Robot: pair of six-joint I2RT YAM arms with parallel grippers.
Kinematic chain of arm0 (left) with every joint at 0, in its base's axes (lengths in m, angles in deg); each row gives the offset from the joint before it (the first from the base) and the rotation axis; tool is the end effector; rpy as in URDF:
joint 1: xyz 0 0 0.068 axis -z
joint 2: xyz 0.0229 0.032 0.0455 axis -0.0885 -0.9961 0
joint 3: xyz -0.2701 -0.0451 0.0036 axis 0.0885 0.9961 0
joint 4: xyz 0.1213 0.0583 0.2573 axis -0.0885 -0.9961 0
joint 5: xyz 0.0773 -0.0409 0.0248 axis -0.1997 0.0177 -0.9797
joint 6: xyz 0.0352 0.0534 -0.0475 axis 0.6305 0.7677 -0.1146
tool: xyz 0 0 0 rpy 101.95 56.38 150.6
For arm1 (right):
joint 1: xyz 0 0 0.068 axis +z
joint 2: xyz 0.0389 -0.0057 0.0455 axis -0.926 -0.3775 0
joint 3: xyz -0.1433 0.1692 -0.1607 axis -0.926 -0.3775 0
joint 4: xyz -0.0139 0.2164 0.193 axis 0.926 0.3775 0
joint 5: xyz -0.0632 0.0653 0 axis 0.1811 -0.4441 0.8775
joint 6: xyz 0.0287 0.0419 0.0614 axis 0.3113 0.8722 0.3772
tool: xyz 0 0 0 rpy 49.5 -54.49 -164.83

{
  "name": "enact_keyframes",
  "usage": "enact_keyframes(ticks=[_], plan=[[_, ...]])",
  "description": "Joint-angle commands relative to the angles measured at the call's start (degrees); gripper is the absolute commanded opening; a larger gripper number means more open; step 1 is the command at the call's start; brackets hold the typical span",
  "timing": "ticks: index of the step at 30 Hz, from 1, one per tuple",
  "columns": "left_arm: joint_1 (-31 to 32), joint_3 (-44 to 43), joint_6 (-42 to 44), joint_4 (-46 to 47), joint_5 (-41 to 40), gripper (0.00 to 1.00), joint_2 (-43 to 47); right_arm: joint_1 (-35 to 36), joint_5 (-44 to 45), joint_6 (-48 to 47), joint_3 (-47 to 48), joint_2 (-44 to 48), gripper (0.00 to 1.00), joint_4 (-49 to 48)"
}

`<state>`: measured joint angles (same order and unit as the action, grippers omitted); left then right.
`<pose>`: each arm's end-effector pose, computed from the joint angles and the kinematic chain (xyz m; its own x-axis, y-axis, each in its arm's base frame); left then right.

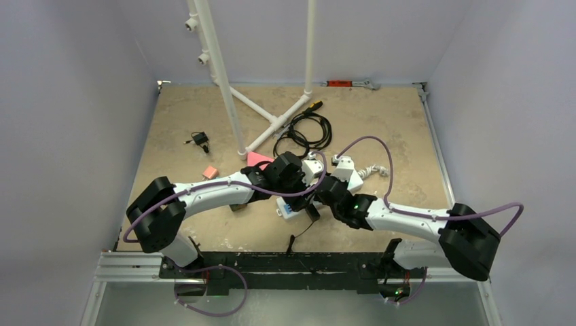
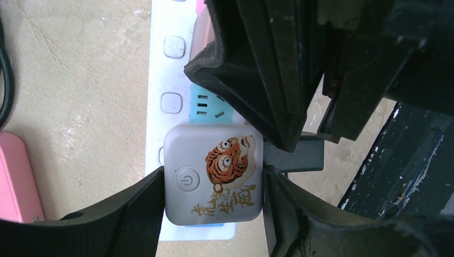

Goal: Pull the plug off the socket
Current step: Remove the plug from the socket.

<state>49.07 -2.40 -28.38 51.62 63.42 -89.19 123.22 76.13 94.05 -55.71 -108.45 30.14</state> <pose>0.2148 -0.3142 0.1742 -0.4979 0.5457 -0.6740 0.8206 0.5478 -0.1628 0.1929 0.2052 0.1474 -0.5513 0.2145 -0.8062 0.0143 0.9687 0.2479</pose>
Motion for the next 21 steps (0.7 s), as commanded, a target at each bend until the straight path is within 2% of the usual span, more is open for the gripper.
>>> enact_keyframes(ticks=[1, 11, 15, 17, 21], plan=[[-0.8, -1.32, -1.04, 2.02, -4.52, 0.0, -0.73, 0.4, -9.89, 2.2, -0.03, 3.14, 0.0, 1.87], [-0.8, -1.41, -0.96, 1.71, -4.25, 0.0, -1.25, -13.43, -21.0, -6.96, -2.04, 6.41, 0.0, -3.05], [-0.8, -1.41, -0.94, 1.74, -4.4, 0.0, -1.27, -14.07, -20.15, -7.27, -1.45, 5.57, 0.0, -2.66], [-0.8, -1.45, -0.94, 1.75, -4.47, 0.0, -1.36, -14.02, -16.3, -6.75, -1.14, 5.12, 0.0, -1.26], [-0.8, -1.58, -0.98, 1.74, -4.52, 0.0, -1.56, -13.28, -17.28, -5.9, -2.48, 5.04, 0.0, -3.03]])
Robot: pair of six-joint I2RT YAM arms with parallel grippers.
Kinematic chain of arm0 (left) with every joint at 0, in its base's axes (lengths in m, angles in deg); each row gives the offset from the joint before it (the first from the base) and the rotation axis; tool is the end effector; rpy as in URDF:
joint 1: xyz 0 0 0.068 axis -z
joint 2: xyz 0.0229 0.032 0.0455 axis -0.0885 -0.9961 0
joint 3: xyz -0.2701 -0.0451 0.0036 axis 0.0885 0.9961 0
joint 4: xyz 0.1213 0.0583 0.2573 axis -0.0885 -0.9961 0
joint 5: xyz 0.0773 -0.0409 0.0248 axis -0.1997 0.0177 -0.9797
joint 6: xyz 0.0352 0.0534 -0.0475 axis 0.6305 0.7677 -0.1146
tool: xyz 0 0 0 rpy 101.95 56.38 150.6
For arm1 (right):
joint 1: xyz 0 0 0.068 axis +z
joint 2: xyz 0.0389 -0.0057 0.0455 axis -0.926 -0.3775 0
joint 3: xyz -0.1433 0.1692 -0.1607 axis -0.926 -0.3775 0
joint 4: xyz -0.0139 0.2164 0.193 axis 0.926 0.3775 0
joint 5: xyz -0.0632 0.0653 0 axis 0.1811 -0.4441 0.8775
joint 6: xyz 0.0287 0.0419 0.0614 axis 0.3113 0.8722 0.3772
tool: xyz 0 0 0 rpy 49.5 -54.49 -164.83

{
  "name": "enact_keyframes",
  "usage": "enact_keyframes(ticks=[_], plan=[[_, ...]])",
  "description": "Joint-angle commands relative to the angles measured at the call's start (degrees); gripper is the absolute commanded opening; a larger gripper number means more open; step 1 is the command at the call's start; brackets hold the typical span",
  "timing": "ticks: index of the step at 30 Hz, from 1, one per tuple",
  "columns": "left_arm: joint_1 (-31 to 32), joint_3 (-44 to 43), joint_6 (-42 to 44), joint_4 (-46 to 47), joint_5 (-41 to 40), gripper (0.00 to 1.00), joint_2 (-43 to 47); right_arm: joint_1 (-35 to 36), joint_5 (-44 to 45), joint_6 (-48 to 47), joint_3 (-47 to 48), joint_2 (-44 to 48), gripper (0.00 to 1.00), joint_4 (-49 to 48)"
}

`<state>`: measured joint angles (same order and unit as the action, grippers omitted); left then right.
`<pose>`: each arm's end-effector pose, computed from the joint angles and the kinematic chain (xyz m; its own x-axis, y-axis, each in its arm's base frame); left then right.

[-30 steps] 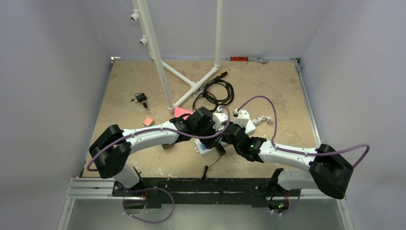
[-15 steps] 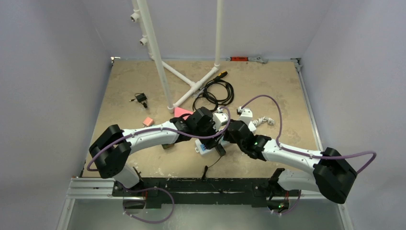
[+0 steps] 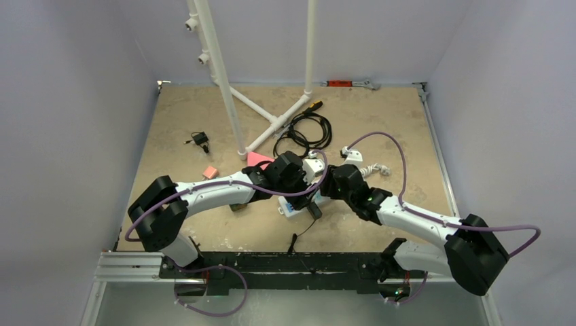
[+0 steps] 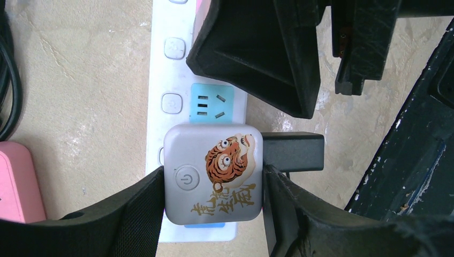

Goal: Pull the plug off the socket
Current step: Remove the plug from the socket.

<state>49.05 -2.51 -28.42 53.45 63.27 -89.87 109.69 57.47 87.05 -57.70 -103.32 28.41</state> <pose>0.2176 -0.3176 0.1737 -0.4899 0.5328 -0.6900 0.8214 0.5472 -0.1606 0.2226 0.1690 0.1544 -0.6320 0.2467 -0.7346 -0.0394 0.9365 0.3484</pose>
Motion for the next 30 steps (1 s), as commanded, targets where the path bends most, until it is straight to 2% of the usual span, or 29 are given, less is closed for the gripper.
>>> enact_keyframes(ticks=[1, 6, 11, 17, 23, 30], plan=[[-0.78, -1.48, -0.92, -0.13, -4.36, 0.0, -0.87, 0.99, 1.51, 1.74, -0.73, -0.1, 0.0, -1.3], [-0.78, -1.56, -0.97, -0.11, -4.45, 0.0, -0.89, 9.9, 12.84, 9.52, 0.34, -0.51, 0.0, 1.88], [-0.76, -1.39, -0.98, 0.01, -4.5, 0.0, -0.5, 13.72, 15.07, 13.99, -0.59, -0.87, 0.0, 1.16], [-0.78, -1.48, -0.99, 0.0, -4.54, 0.0, -0.41, 18.83, 20.41, 20.34, 0.87, -3.47, 0.0, 6.18], [-0.78, -1.48, -0.98, -0.08, -4.47, 0.0, -0.64, 20.36, 21.58, 21.41, 2.88, -6.76, 0.0, 8.08], [-0.73, -1.48, -0.91, -0.08, -4.46, 0.0, -0.93, 19.7, 19.51, 17.92, 2.12, -3.35, 0.0, 5.63]])
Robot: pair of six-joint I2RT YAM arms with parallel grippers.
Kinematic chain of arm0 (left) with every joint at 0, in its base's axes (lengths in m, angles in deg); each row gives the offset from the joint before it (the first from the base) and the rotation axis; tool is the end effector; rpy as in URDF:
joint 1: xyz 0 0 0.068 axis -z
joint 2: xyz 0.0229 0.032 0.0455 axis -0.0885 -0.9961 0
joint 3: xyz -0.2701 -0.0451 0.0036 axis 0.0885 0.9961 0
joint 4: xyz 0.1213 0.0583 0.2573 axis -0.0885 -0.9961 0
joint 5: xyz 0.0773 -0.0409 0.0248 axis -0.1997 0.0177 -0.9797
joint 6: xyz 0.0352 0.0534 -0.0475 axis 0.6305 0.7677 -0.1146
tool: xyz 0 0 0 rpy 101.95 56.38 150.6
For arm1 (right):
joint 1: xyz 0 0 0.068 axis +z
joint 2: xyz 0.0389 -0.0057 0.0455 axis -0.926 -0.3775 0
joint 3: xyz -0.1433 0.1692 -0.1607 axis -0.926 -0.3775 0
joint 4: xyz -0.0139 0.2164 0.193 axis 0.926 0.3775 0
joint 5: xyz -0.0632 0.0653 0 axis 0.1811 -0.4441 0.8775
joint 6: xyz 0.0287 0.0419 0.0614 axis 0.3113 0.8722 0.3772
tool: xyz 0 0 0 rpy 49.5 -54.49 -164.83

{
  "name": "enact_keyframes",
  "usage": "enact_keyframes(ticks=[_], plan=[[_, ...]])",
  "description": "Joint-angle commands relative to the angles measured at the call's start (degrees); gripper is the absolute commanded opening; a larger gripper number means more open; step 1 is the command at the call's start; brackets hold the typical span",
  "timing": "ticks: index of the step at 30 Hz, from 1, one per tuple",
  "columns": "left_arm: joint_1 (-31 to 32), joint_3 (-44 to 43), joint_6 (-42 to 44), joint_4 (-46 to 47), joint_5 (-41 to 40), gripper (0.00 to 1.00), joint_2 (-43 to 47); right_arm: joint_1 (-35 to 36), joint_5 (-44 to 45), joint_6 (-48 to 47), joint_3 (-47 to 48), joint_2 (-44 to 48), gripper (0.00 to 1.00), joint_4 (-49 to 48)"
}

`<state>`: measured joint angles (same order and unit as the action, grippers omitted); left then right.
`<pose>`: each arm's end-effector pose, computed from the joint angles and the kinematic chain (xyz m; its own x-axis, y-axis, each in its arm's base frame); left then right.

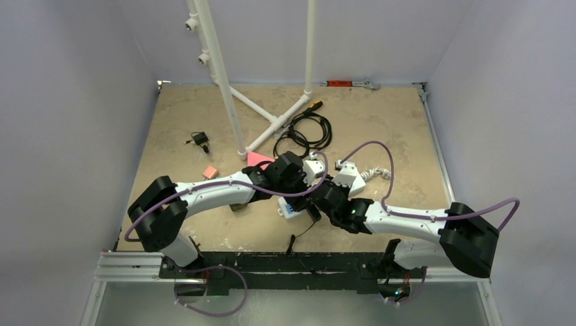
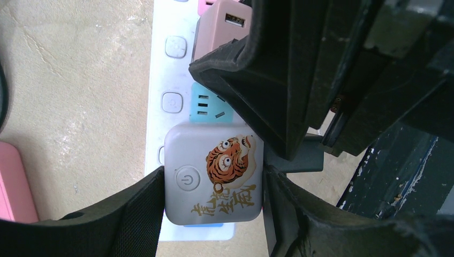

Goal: Pull the plug off the socket
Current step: Remove the plug from the socket.

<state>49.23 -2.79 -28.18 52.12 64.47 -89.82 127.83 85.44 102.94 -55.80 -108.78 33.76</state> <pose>0.2146 -0.3178 0.1736 -0.4922 0.5474 -0.6768 0.8293 0.5313 -0.1733 0.1774 0.2064 0.1452 -0.4841 0.2835 -0.8278 0.1132 0.9584 0.2620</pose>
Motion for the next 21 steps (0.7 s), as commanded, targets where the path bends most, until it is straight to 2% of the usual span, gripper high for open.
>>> enact_keyframes(ticks=[1, 6, 9, 17, 21], plan=[[-0.95, -1.19, -1.14, 1.26, -5.65, 0.0, -1.07, 0.76, -8.84, 1.16, 0.05, 2.58, 0.0, 0.01], [-0.95, -1.28, -1.2, 1.17, -5.56, 0.0, -1.5, -7.76, -17.01, -5.76, -3.1, 5.31, 0.0, -5.85], [-0.95, -1.32, -1.16, 1.16, -5.55, 0.0, -1.74, -10.83, -18.46, -8.48, -3.54, 6.46, 0.0, -8.18], [-0.95, -1.38, -1.15, 0.98, -5.5, 0.0, -2.3, -11.84, -19.11, -9.56, -1.2, 2.32, 0.0, -8.8], [-1.07, -1.37, -1.23, 1.14, -5.76, 0.0, -2.59, -11.76, -14.96, -9.23, -0.9, 3.22, 0.0, -8.05]])
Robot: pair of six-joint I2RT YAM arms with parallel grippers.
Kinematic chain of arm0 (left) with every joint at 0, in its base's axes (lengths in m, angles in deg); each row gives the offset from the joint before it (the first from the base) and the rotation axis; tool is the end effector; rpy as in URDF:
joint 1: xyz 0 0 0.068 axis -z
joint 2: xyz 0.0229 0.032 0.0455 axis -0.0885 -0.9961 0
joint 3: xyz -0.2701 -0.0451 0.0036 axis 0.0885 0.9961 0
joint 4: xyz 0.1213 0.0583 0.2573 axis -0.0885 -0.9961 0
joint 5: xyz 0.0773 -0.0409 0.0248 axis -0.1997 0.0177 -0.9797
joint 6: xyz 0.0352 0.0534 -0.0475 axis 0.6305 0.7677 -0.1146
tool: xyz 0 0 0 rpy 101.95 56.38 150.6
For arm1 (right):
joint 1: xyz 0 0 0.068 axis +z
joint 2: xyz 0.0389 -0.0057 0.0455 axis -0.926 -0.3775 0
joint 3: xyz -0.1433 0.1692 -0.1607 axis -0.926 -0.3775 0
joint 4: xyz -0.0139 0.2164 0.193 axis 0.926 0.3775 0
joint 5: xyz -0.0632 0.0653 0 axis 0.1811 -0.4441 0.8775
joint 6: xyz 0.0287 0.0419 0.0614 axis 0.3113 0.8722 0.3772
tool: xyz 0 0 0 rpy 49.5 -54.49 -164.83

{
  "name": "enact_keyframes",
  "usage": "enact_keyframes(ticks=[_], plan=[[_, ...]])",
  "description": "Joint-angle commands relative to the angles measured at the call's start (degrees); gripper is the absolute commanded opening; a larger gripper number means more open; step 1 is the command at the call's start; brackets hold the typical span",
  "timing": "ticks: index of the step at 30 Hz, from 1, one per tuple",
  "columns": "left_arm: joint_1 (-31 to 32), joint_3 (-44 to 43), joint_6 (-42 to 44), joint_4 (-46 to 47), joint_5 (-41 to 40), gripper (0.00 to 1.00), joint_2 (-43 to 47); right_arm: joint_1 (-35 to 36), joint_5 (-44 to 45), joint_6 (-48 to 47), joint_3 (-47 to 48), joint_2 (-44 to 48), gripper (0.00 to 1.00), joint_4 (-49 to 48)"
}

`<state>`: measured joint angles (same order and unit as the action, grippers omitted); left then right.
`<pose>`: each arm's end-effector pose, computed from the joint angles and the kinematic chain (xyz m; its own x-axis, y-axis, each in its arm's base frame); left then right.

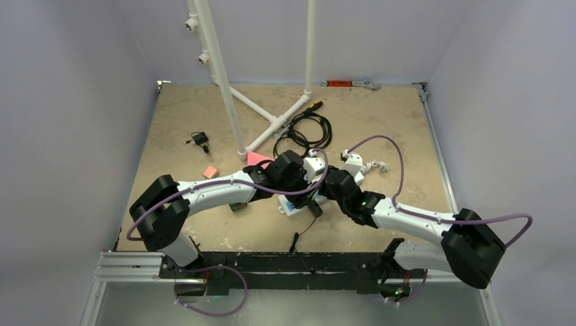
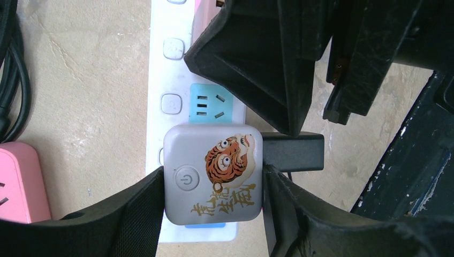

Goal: Pull the plug off the socket
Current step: Remove the plug from the socket.

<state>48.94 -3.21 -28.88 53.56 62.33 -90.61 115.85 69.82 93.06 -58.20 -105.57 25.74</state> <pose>0.2213 -0.3194 0.1734 -0.4965 0.5258 -0.6907 0.8116 0.5634 -0.1545 0.2122 0.1820 0.1500 -0.5437 0.3098 -0.7800 0.0490 0.9395 0.3390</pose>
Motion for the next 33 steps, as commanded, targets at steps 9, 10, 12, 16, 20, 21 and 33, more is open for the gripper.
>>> enact_keyframes(ticks=[9, 10, 12, 16, 20, 21, 33], plan=[[-1.63, -0.96, -0.88, -0.1, -2.99, 0.0, -2.21, 5.38, 6.4, 2.83, 2.22, 0.83, 0.0, 0.96], [-1.71, -0.95, -0.87, -0.12, -2.94, 0.0, -2.34, 6.35, 7.09, 3.76, 2.51, 0.56, 0.0, 2.47], [-1.72, -0.95, -0.9, -0.03, -2.89, 0.0, -2.39, 8.27, 8.5, 5.14, 3.15, -0.37, 0.0, 3.57], [-1.72, -0.95, -0.94, -0.11, -2.9, 0.0, -2.48, 11.27, 10.23, 8.21, 4.2, -2.66, 0.0, 5.25], [-1.72, -0.95, -0.95, -0.09, -2.89, 0.0, -2.4, 12.42, 11.37, 9.49, 4.8, -3.83, 0.0, 6.52], [-1.72, -0.96, -0.91, -0.14, -2.9, 0.0, -2.39, 12.45, 11.71, 9.58, 5.0, -3.78, 0.0, 7.04], [-1.72, -0.95, -0.96, -0.12, -2.59, 0.0, -2.46, 9.19, 8.46, 4.33, 4.95, 0.25, 0.0, 5.26]])
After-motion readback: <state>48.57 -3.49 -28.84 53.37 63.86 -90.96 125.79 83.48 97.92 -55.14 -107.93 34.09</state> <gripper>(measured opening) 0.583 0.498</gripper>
